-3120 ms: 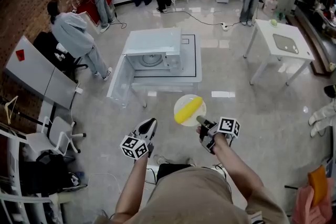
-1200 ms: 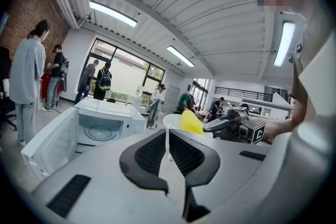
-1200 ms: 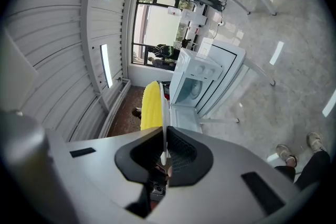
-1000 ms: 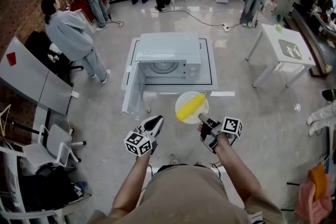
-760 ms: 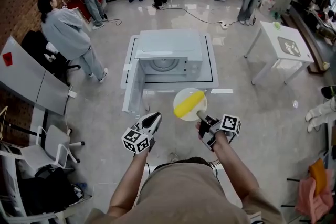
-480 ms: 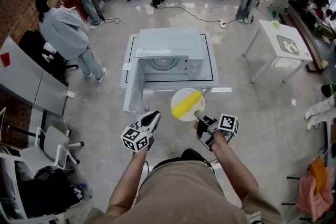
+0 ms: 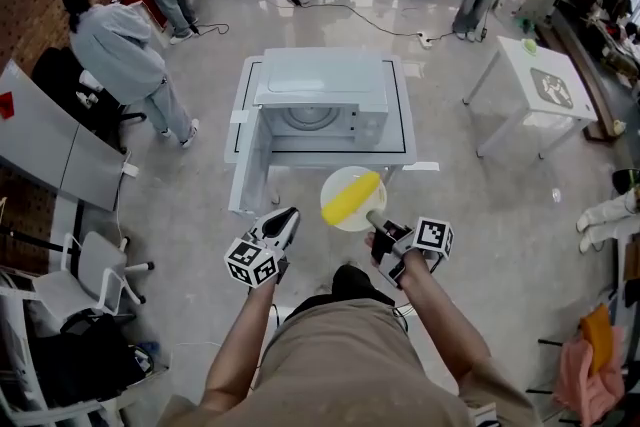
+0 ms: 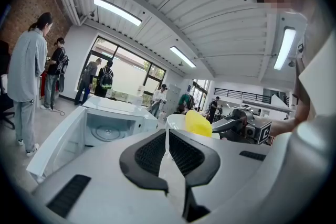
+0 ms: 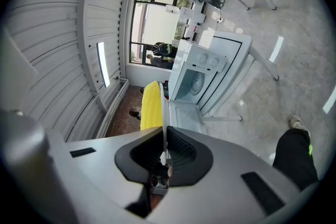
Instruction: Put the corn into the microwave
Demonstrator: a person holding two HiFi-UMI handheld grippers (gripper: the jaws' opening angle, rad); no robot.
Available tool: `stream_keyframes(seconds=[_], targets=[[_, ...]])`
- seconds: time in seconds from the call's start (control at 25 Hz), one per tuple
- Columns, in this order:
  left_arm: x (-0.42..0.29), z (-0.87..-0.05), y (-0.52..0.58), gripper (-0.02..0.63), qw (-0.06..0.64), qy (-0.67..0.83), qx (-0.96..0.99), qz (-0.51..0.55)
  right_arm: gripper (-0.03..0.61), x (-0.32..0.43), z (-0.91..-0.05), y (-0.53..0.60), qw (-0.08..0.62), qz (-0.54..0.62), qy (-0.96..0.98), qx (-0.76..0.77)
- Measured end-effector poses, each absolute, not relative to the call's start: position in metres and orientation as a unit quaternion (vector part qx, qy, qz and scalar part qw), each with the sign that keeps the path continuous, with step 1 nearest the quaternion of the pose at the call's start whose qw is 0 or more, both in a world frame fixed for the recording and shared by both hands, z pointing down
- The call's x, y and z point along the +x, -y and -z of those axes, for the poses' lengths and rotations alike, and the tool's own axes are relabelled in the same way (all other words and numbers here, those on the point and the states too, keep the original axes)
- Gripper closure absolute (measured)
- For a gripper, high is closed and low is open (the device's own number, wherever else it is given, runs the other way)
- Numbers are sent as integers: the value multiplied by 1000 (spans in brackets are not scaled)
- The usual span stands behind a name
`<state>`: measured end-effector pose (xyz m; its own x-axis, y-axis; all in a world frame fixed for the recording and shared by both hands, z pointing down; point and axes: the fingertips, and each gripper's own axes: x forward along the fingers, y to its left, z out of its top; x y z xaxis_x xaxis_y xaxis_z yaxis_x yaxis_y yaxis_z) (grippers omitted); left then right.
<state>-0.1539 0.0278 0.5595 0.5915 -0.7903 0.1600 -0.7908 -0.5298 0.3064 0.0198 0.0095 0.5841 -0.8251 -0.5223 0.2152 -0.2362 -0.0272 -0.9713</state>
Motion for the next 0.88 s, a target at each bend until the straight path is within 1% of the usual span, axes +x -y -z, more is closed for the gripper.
stream_keyframes(seconds=[0.4, 0.64, 0.88], targets=[[-162, -553, 15, 604, 184, 490, 852, -4, 561, 18, -587, 40, 75, 672, -693, -251], [-154, -542, 41, 604, 180, 508, 842, -6, 561, 22, -584, 74, 52, 671, -703, -230], [-158, -553, 60, 604, 182, 536, 824, -7, 561, 22, -594, 107, 40, 672, -708, -213]])
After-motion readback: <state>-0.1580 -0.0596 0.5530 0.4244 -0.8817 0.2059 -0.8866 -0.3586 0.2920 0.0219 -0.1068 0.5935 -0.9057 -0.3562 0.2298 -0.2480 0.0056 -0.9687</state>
